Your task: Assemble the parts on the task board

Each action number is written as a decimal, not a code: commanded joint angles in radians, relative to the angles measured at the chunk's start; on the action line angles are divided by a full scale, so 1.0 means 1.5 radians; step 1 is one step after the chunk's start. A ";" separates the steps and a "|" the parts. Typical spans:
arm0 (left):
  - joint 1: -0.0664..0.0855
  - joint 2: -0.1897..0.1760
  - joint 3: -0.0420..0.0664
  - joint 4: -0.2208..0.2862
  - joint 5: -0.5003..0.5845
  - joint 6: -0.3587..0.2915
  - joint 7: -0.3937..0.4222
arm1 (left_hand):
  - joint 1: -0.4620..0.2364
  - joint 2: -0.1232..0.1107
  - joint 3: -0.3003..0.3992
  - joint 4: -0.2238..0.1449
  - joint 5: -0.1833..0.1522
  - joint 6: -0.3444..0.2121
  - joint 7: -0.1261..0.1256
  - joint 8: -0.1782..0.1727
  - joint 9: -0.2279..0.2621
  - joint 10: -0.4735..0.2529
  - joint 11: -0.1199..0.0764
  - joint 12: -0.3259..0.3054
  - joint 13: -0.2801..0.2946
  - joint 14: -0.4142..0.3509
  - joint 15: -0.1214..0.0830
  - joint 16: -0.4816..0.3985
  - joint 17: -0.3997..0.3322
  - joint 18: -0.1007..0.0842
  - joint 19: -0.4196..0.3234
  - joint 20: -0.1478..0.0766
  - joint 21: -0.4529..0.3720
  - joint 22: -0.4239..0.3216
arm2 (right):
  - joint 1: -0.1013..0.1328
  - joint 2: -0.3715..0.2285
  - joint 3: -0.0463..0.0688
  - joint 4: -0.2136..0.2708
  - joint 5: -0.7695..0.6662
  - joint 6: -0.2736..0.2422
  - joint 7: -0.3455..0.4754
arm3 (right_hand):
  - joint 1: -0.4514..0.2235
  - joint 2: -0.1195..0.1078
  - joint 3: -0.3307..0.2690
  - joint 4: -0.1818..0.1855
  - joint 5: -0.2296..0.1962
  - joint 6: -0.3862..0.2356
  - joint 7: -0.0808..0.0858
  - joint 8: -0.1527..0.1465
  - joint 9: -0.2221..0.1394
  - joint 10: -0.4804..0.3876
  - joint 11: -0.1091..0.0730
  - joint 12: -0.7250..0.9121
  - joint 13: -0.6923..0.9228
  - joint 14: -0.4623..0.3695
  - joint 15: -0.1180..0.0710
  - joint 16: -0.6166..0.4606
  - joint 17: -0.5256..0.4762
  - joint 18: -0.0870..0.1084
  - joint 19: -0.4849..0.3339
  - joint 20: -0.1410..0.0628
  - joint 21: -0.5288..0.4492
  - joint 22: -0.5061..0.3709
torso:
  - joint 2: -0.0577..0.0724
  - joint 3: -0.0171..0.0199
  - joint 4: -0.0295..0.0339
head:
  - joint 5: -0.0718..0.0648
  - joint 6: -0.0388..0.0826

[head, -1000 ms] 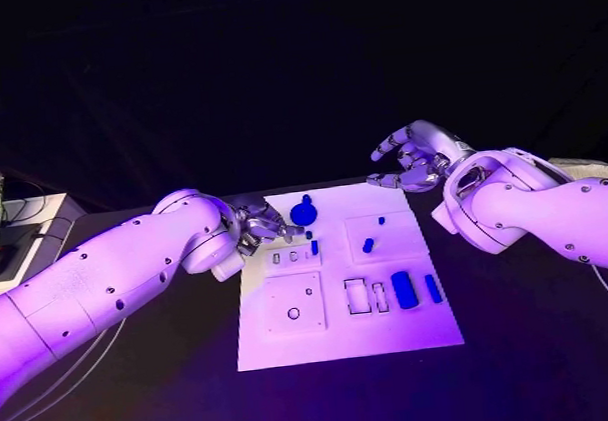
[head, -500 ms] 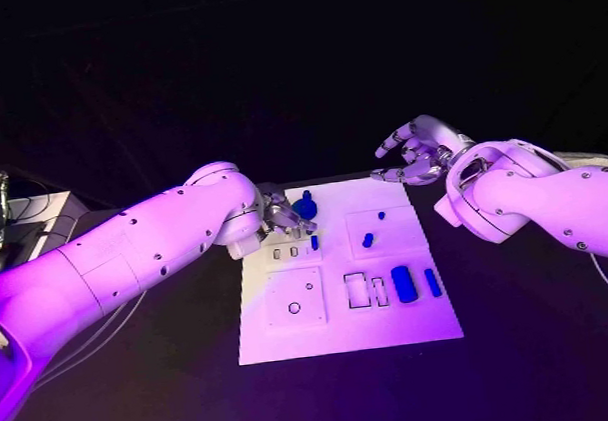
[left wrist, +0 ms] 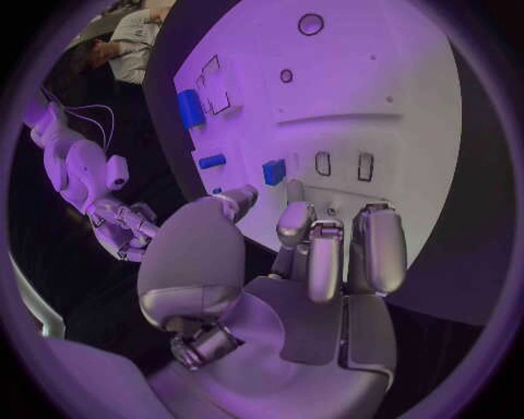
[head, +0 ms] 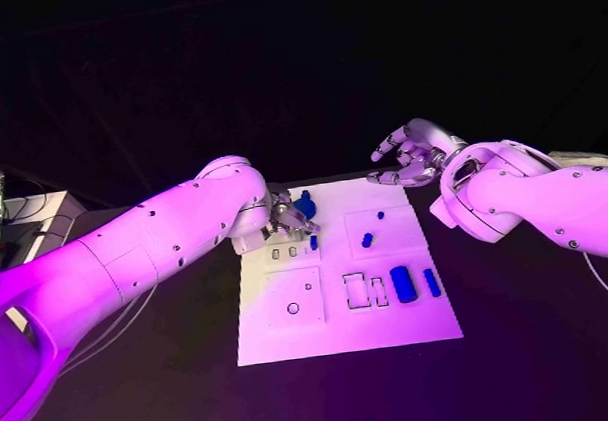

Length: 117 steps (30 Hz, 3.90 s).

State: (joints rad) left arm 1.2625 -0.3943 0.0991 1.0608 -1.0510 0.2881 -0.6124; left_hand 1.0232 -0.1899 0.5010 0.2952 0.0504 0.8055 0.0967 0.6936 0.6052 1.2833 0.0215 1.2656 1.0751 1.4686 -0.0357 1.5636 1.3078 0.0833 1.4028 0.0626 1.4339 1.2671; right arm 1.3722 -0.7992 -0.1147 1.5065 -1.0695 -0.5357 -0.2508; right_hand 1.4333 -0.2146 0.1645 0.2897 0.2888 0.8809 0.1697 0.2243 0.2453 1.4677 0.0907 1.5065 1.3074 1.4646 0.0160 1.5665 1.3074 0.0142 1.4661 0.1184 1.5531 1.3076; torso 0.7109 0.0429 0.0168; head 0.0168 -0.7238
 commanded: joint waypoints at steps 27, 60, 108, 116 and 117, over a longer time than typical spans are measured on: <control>0.003 0.026 -0.001 -0.024 0.001 0.073 -0.006 | 0.011 0.009 0.005 -0.005 0.000 -0.009 0.002 -0.007 0.010 -0.012 0.003 -0.005 -0.004 0.066 0.000 0.002 0.171 -0.012 0.002 0.001 0.003 0.002 | 0.000 0.004 0.000 0.000 -0.001 0.015 -0.004 | 0.004 -0.002 0.005 -0.001 0.007 -0.005 0.001 0.003 0.001 0.020 -0.001 0.000 0.130 0.070 -0.001 0.002 0.172 -0.005 0.062 -0.002 -0.004 0.163 | 0.002 -0.0005 0.0008 | -0.001 -0.013; 0.002 0.039 -0.018 -0.044 0.020 0.060 0.012 | 0.057 0.024 0.076 -0.015 0.000 -0.014 0.003 -0.012 0.026 -0.026 0.004 -0.014 -0.018 0.065 0.001 0.001 0.168 -0.011 -0.003 0.003 0.003 0.000 | 0.000 0.011 0.000 -0.004 -0.001 0.021 -0.006 | 0.003 0.000 0.007 -0.001 0.009 -0.005 0.001 0.004 0.001 0.021 -0.001 0.001 0.130 0.070 -0.001 0.002 0.172 -0.005 0.062 -0.002 -0.004 0.164 | 0.004 -0.0003 0.0002 | 0.000 -0.020; 0.002 -0.031 -0.019 0.027 0.027 0.039 -0.006 | -0.022 0.052 0.302 -0.166 0.129 0.054 -0.041 0.067 0.149 0.041 -0.038 -0.011 -0.012 0.068 -0.034 0.005 0.175 -0.015 0.010 -0.023 0.009 0.018 | -0.004 0.013 0.000 -0.021 -0.001 0.058 -0.016 | 0.003 0.002 0.012 -0.002 0.017 -0.006 0.002 0.007 0.002 0.020 -0.001 0.001 0.130 0.070 -0.002 0.002 0.171 -0.005 0.062 -0.002 -0.004 0.163 | 0.001 0.0004 0.0062 | 0.008 -0.031; 0.001 -0.029 -0.024 0.032 -0.024 0.030 -0.007 | -0.023 0.053 0.300 -0.167 0.131 0.057 -0.042 0.067 0.148 0.046 -0.038 -0.006 -0.003 0.068 -0.035 0.005 0.175 -0.015 0.010 -0.024 0.010 0.018 | -0.005 0.013 0.000 -0.019 -0.001 0.058 -0.015 | 0.003 0.002 0.013 -0.002 0.019 -0.007 0.001 0.007 0.002 0.021 -0.001 0.001 0.130 0.070 -0.002 0.002 0.171 -0.005 0.062 -0.002 -0.004 0.163 | 0.002 0.0002 0.0060 | 0.009 -0.035; 0.001 -0.029 -0.025 0.032 -0.027 0.027 -0.007 | -0.023 0.053 0.300 -0.167 0.131 0.057 -0.042 0.067 0.148 0.046 -0.038 -0.006 -0.003 0.068 -0.035 0.005 0.175 -0.015 0.010 -0.024 0.010 0.018 | -0.005 0.013 0.000 -0.019 -0.001 0.058 -0.015 | 0.003 0.002 0.013 -0.002 0.019 -0.007 0.001 0.007 0.002 0.021 -0.001 0.001 0.130 0.070 -0.002 0.002 0.171 -0.005 0.062 -0.002 -0.004 0.163 | 0.002 0.0002 0.0059 | 0.009 -0.035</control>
State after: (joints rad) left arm 1.2644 -0.4394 0.0627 1.1050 -1.0382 0.3334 -0.6198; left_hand 0.9886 -0.1242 0.8324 0.1676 0.2411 0.8191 0.0979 0.7914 0.8260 1.3478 -0.0358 1.2518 1.0700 1.4635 -0.0804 1.5675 1.3075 0.0679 1.4132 0.0302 1.4417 1.2936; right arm 1.3657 -0.7799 -0.1155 1.4761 -1.0662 -0.4634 -0.2765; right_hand 1.4333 -0.2146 0.1785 0.2869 0.3135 0.8774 0.1732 0.2280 0.2470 1.4677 0.0907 1.5065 1.3080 1.4646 0.0159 1.5665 1.3074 0.0142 1.4661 0.1184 1.5489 1.3081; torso 0.7127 0.0435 0.0264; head 0.0295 -0.7740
